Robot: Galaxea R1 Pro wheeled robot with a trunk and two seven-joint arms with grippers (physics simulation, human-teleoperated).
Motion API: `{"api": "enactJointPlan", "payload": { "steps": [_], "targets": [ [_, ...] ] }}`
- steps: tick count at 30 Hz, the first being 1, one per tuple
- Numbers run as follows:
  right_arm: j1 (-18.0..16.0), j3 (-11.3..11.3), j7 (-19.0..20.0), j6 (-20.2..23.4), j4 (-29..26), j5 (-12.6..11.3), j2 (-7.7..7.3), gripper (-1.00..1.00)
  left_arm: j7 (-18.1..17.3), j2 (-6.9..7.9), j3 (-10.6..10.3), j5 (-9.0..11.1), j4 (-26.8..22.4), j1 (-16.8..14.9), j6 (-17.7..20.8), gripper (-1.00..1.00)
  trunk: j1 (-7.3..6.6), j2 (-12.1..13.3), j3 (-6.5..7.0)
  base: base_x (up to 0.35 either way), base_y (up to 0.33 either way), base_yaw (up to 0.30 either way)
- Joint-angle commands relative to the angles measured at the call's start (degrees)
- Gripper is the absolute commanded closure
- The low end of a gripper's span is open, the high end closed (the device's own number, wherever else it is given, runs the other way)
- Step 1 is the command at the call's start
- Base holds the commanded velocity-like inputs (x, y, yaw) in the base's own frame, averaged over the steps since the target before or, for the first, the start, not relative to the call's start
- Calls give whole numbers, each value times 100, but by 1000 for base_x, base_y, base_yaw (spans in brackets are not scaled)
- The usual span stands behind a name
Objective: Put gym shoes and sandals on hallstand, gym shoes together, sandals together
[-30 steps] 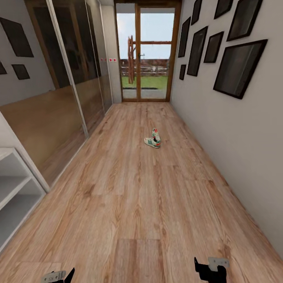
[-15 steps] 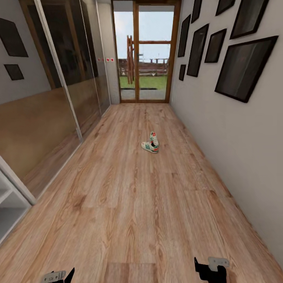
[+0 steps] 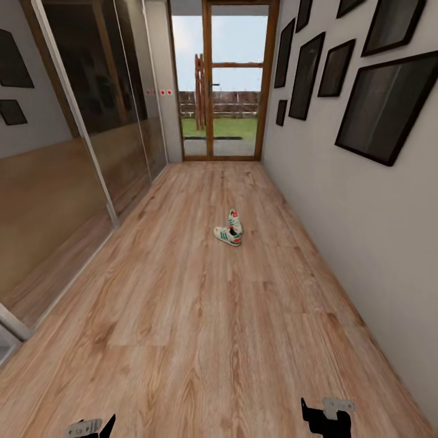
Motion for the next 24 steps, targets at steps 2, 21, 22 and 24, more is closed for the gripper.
{"api": "enactJointPlan", "payload": {
  "steps": [2,21,22,24],
  "targets": [
    [-3,-35,-14,-16,5,41,1,-100,-57,1,8,60,7,-3,6,-100,2,-2,-5,336,-126,0],
    [-3,-37,-23,-16,5,41,0,-100,-57,1,8,60,5,-3,4,-100,2,-2,-5,336,-125,0],
    [-3,-37,-23,-16,5,41,0,-100,-57,1,8,60,5,-3,4,-100,2,-2,-5,335,-106,0],
    [-3,-37,-23,-16,5,41,0,-100,-57,1,8,61,5,-3,5,-100,2,-2,-5,335,-88,0]
  ]
}}
